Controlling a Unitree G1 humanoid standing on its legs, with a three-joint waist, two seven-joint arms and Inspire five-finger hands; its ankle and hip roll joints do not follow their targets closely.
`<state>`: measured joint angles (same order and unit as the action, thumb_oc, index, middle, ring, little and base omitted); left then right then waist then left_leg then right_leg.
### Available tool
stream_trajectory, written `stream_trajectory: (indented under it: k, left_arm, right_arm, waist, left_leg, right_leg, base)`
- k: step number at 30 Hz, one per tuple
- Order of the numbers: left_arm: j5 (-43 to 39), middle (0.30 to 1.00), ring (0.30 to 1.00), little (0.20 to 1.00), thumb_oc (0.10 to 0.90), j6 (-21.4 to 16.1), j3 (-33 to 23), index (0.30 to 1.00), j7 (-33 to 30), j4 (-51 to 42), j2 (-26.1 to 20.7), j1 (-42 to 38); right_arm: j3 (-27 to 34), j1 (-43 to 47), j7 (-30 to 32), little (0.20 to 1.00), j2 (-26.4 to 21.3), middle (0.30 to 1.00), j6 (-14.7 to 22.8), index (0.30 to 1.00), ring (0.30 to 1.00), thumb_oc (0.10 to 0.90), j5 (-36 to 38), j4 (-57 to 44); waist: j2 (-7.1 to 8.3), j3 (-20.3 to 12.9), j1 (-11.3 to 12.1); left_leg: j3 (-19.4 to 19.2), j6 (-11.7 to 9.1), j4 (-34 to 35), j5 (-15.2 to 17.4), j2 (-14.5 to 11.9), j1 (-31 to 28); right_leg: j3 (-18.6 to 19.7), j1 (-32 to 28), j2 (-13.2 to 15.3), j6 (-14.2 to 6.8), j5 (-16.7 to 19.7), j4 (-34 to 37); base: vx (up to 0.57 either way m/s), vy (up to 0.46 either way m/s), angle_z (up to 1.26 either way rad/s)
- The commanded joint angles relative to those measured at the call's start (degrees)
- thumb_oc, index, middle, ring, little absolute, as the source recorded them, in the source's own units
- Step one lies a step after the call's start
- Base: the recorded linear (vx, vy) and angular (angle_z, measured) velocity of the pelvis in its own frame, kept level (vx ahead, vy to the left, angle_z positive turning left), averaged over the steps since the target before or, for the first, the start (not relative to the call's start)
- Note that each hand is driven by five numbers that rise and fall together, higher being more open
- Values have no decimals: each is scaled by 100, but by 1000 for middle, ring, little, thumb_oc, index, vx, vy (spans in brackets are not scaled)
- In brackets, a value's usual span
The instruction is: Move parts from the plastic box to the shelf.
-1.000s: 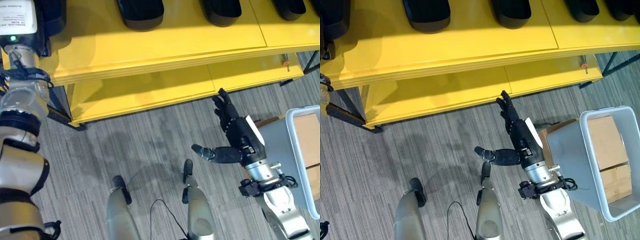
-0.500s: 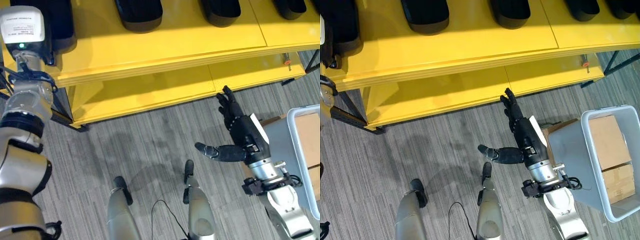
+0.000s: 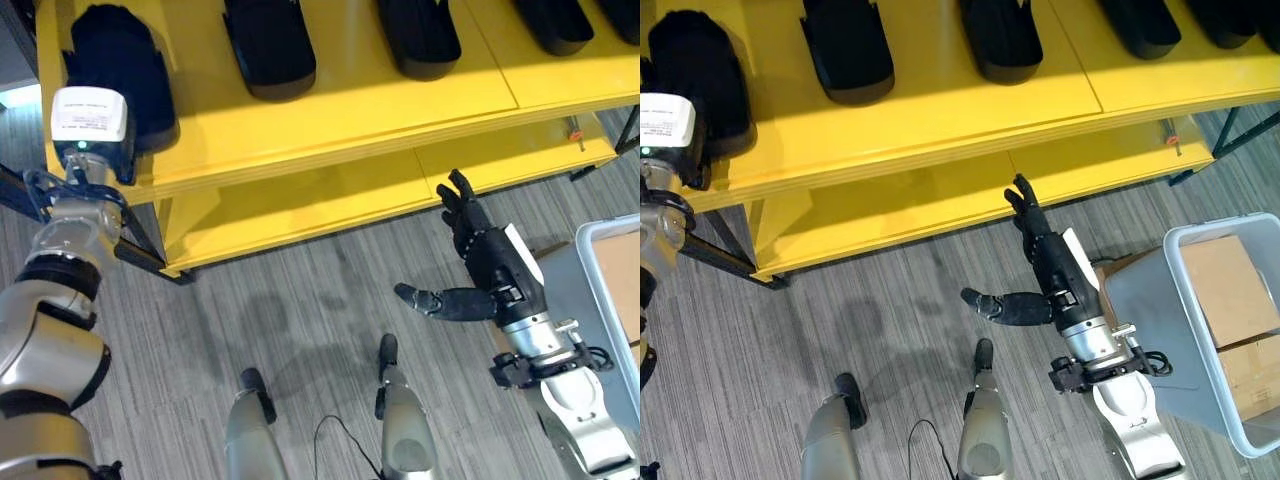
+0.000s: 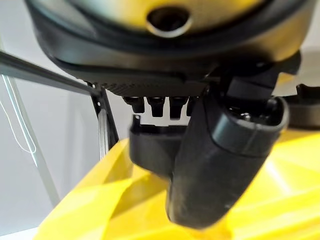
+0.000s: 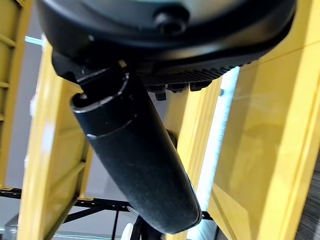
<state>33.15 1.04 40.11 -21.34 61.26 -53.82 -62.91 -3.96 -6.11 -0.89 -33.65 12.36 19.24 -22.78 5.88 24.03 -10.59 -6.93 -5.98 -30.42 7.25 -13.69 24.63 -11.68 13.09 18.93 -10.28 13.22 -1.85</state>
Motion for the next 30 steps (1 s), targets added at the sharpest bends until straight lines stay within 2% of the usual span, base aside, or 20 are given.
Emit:
stream_trajectory:
  k: [1,6,7,16,23,25,28,29,30]
  left_arm:
    - [241,1000,1000,1000,900,59,-466,1000,-138,110,-336,5]
    - [257,1000,1000,1000,900,28,-491,1000,-93,165,-412,95]
    - [256,1000,1000,1000,900,-11,-536,1000,-53,196,-469,164]
    - [275,1000,1000,1000,900,-77,-625,1000,48,278,-586,380]
    - [245,1000,1000,1000,900,-171,-844,1000,61,-53,-711,749]
    - [24,1000,1000,1000,900,-320,-1285,1000,29,-732,-800,1304]
    - [-263,1000,1000,1000,900,-458,-2337,1000,-12,-2040,-786,2507]
    - [-257,1000,1000,1000,900,-453,-2394,1000,-6,-2067,-789,2567]
    - [-686,1000,1000,1000,900,-650,-3225,1000,16,-2964,-421,3571]
  right_arm:
    - [508,141,76,1000,-68,1000,502,1000,1000,900,52,-344]
    - [511,155,74,1000,-46,1000,482,1000,1000,900,15,-312]
    - [567,88,64,1000,-27,1000,464,1000,1000,900,-12,-293]
    - [651,-87,17,1000,38,1000,408,1000,1000,900,-22,-286]
    - [668,-145,18,1000,107,1000,397,1000,1000,900,-94,-208]
    - [692,-180,23,1000,193,1000,389,1000,1000,900,-110,-149]
    - [722,-258,-14,1000,310,1000,328,1000,1000,900,-135,-65]
    - [705,-252,-13,1000,293,1000,328,1000,1000,900,-135,-65]
    - [693,-316,-77,1000,445,1000,257,1000,1000,900,-74,32]
  waist:
    - [41,-923,197]
    - [-30,-1118,239]
    - [-95,-1256,257]
    - [-203,-1499,289]
    - [-279,-1711,349]
    - [-274,-1786,436]
    - [-251,-1840,543]
    - [-262,-1841,525]
    - [-222,-1866,624]
  left_leg:
    - [35,-145,941,-553,-49,-263]
    - [4,-148,1252,-702,-31,-528]
    - [-25,-151,1397,-737,-21,-707]
    - [-113,-161,1793,-825,-2,-1166]
    - [-173,-178,2140,-902,4,-1526]
    - [-200,-184,2314,-953,-9,-1684]
    - [-200,-195,2499,-1007,1,-1852]
    - [-202,-195,2505,-1009,2,-1859]
    - [-195,-199,2582,-1030,2,-1952]
  right_leg:
    - [-90,-714,556,-472,-416,-221]
    - [-179,-904,554,-472,-375,-126]
    - [-240,-1038,554,-472,-397,-109]
    - [-322,-1337,532,-472,-429,-47]
    - [-368,-1547,493,-472,-484,-17]
    - [-389,-1627,472,-472,-510,0]
    - [-408,-1736,451,-472,-578,21]
    - [-407,-1740,451,-472,-578,22]
    - [-415,-1818,433,-472,-639,31]
  base:
    - [45,-6,6]
    - [39,-12,6]
    - [67,-9,6]
    - [52,-10,5]
    - [29,-10,-1]
    - [43,-24,-3]
    - [20,-17,-2]
    - [44,-27,0]
    - [37,-32,-1]
